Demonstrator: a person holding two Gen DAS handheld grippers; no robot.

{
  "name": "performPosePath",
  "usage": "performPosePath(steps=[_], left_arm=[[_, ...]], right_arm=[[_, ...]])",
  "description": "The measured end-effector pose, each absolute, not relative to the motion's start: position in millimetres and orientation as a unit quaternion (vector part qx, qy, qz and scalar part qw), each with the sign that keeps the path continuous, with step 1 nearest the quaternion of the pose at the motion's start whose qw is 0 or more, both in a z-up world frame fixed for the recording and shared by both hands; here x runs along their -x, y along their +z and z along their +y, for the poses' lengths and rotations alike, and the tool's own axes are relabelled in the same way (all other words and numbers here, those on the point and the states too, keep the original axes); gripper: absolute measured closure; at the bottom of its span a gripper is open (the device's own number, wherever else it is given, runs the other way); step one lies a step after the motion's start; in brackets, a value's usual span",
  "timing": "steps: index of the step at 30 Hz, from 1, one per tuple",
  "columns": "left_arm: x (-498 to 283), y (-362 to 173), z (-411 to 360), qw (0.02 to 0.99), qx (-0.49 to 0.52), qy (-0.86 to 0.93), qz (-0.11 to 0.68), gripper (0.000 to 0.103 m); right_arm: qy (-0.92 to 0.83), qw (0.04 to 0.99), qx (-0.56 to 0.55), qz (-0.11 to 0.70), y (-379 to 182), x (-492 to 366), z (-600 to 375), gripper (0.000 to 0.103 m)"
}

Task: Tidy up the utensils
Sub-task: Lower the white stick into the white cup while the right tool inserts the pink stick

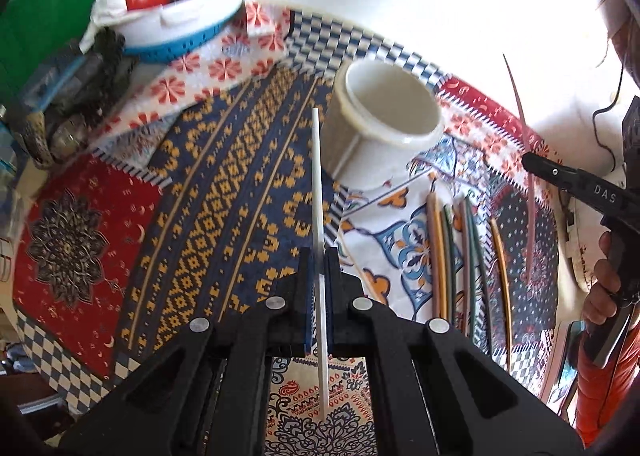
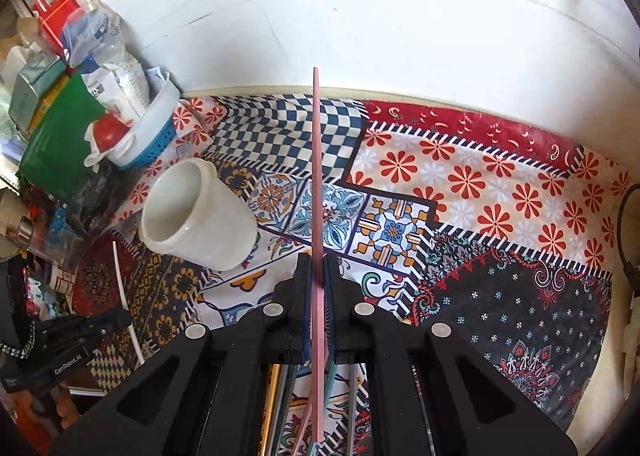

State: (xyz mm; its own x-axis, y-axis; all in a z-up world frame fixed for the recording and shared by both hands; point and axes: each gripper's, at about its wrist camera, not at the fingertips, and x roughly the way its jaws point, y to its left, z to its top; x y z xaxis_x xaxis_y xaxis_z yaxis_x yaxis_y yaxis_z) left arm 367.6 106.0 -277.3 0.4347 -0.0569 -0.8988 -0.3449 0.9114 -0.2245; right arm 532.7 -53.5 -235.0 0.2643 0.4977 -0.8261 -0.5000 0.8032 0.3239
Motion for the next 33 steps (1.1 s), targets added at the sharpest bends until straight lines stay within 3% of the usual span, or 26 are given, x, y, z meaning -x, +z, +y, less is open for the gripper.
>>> performPosePath(steps=[25, 33], left_arm=[[-382.0, -143.4, 111.0, 0.911, 0.167, 0.093, 0.366, 0.1], [-401.7, -123.1, 118.8, 0.922, 0.158, 0.093, 0.34, 0.1]], right_arm=[[0.391, 0.83, -0.006, 0.397, -158.0, -526.8, 20.0, 0.098], [0.408, 0.837, 0.001, 0.365, -152.4, -537.8, 53.3, 0.098]])
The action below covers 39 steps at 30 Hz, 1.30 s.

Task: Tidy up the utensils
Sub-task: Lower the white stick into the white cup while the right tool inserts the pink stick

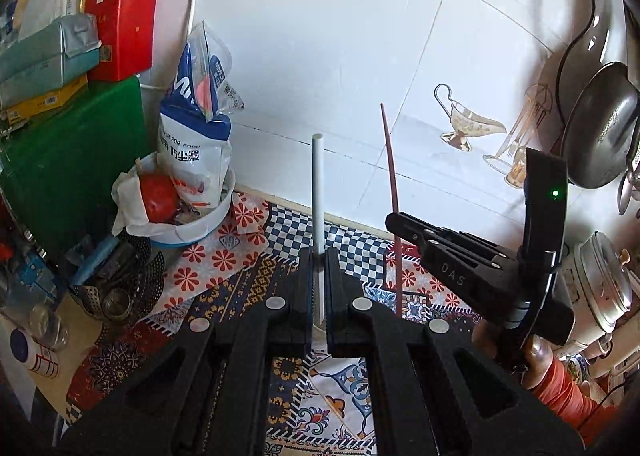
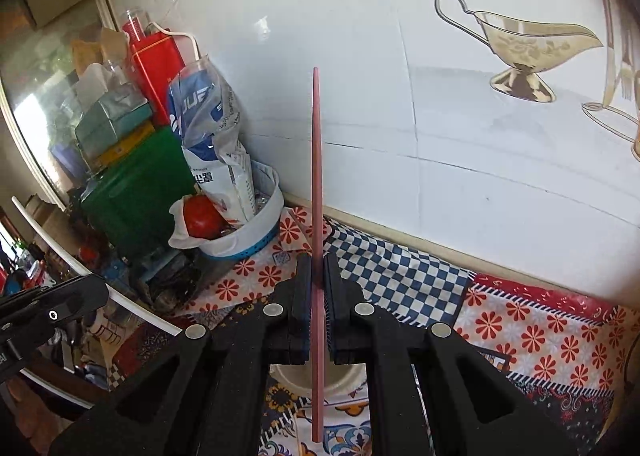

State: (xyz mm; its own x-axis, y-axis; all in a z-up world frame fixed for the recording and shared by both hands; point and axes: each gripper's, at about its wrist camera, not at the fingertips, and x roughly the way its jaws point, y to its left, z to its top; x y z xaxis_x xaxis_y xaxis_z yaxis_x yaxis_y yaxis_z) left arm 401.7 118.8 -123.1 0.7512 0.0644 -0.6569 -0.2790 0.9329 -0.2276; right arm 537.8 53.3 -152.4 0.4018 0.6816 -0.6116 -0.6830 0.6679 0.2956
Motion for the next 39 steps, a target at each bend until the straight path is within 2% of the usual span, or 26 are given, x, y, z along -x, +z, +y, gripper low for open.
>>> performPosePath(steps=[9, 24, 31, 39], left_arm=[[-431.0, -142.8, 129.4, 0.912, 0.169, 0.091, 0.363, 0.1], [-467.1, -199.8, 137.6, 0.872, 0.214, 0.065, 0.436, 0.1], [-471.1, -205.6, 136.7, 0.863, 0.216, 0.064, 0.453, 0.1], [-465.8, -198.7, 132.6, 0.866, 0.205, 0.065, 0.451, 0.1]], right_arm=[[0.415, 0.84, 0.022, 0.348, -172.2, -551.0, 90.2, 0.098], [0.406, 0.819, 0.064, 0.401, -222.3, -556.9, 94.2, 0.098], [0.398, 0.8, 0.078, 0.442, -227.6, -555.5, 90.1, 0.097], [0.4, 0.792, 0.093, 0.452, -217.7, -549.0, 79.2, 0.097]])
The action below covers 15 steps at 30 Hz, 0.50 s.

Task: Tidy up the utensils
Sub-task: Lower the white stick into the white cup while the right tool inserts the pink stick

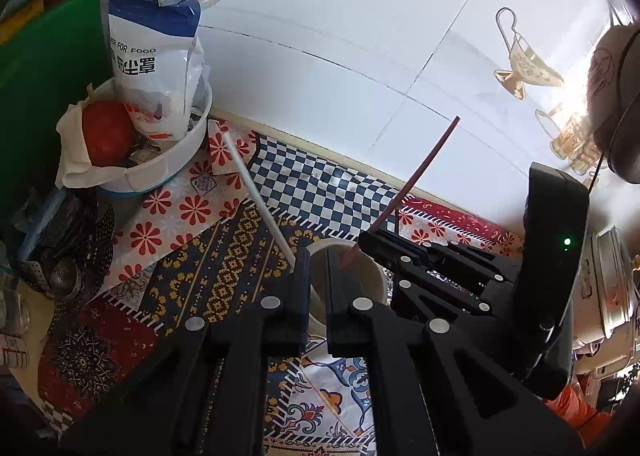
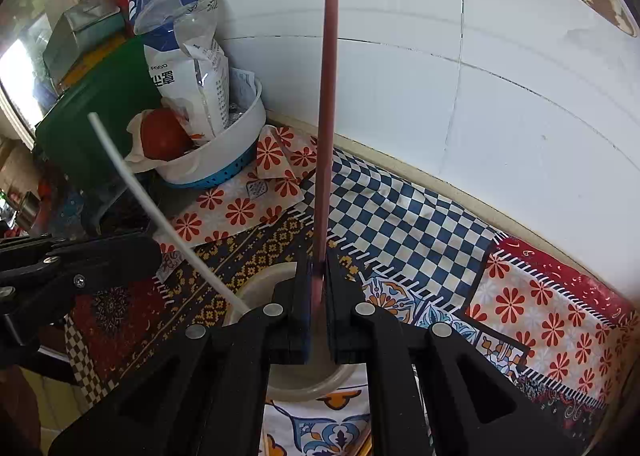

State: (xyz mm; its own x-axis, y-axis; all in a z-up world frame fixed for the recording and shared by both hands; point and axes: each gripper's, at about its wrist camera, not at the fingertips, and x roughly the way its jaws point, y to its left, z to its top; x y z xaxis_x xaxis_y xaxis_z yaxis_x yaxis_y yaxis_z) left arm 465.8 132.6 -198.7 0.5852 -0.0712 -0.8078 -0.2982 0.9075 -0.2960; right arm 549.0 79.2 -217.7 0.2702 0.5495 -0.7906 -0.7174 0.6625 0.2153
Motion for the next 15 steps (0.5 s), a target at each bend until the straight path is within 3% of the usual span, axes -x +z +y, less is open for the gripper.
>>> performPosePath(steps=[11, 15], left_arm=[[-440.8, -173.0, 114.3, 0.883, 0.171, 0.066, 0.432, 0.095], [-426.5, -164.2, 104.2, 0.89, 0.161, 0.062, 0.422, 0.086]], right_arm=[[0.394, 0.805, 0.083, 0.436, -184.8, -526.2, 44.7, 0.097], [0.384, 0.818, 0.083, 0.421, -170.2, -513.1, 27.5, 0.096]])
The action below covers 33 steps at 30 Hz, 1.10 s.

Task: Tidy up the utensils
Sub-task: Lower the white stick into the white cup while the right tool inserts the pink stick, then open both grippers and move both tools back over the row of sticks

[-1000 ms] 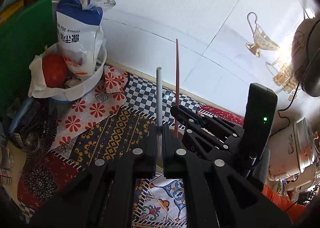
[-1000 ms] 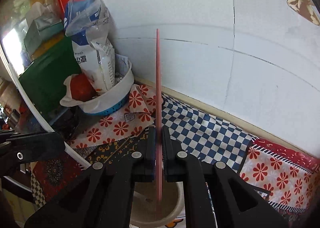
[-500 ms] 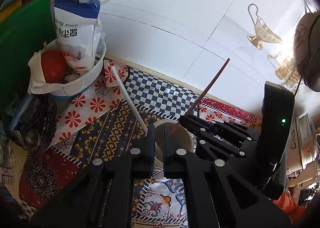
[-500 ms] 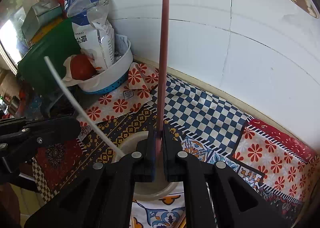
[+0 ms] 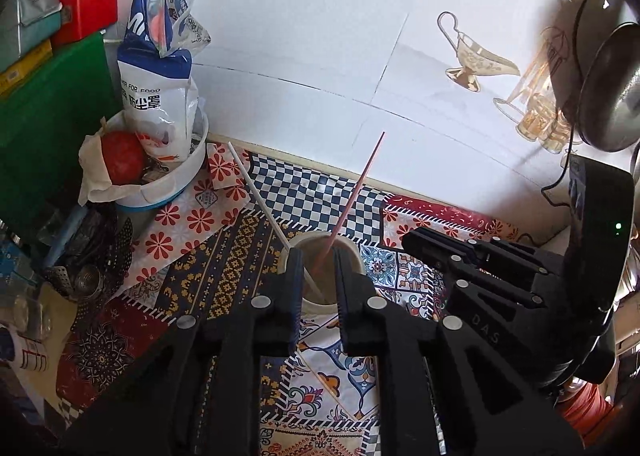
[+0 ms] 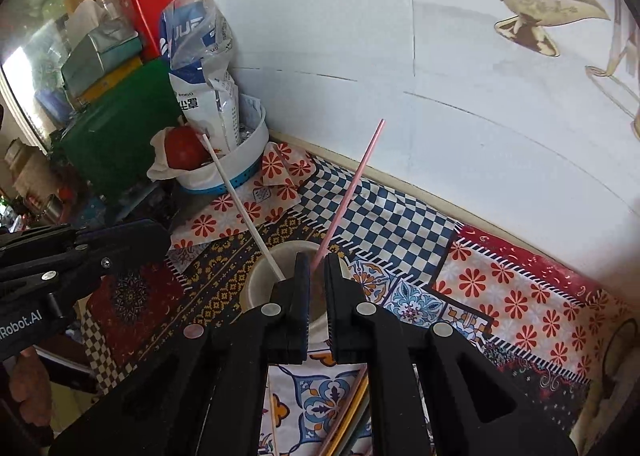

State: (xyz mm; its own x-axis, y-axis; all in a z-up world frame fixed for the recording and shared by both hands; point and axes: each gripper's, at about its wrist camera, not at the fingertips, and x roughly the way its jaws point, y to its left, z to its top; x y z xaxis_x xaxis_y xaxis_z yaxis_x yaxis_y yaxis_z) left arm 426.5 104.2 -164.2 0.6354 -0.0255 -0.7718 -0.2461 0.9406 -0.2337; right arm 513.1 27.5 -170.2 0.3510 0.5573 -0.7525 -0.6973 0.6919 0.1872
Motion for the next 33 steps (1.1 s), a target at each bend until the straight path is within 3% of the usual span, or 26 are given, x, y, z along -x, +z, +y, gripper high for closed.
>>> performPosePath(steps=[3, 11, 19, 33], left_arm=[[-415.6, -159.9, 94.9, 0.894, 0.149, 0.062, 0.419, 0.077], [-392.7, -163.5, 69.0, 0.896, 0.12, 0.051, 0.424, 0.059], [-385.7, -199.0, 38.8, 0.88, 0.107, 0.026, 0.463, 0.057], [-401.6, -312.6, -23.1, 0.811, 0.074, -0.017, 0.58, 0.057]], right_arm=[[0.374, 0.828, 0.079, 0.411, -160.0, -501.4, 12.5, 0.094], [0.332, 0.857, 0.076, 0.387, -146.0, -473.1, -24.8, 0.074], [0.279, 0.864, 0.075, 0.414, -165.4, -455.9, -70.5, 0.07], [0.185, 0.817, 0.069, 0.542, -258.4, -447.9, -150.1, 0.07]])
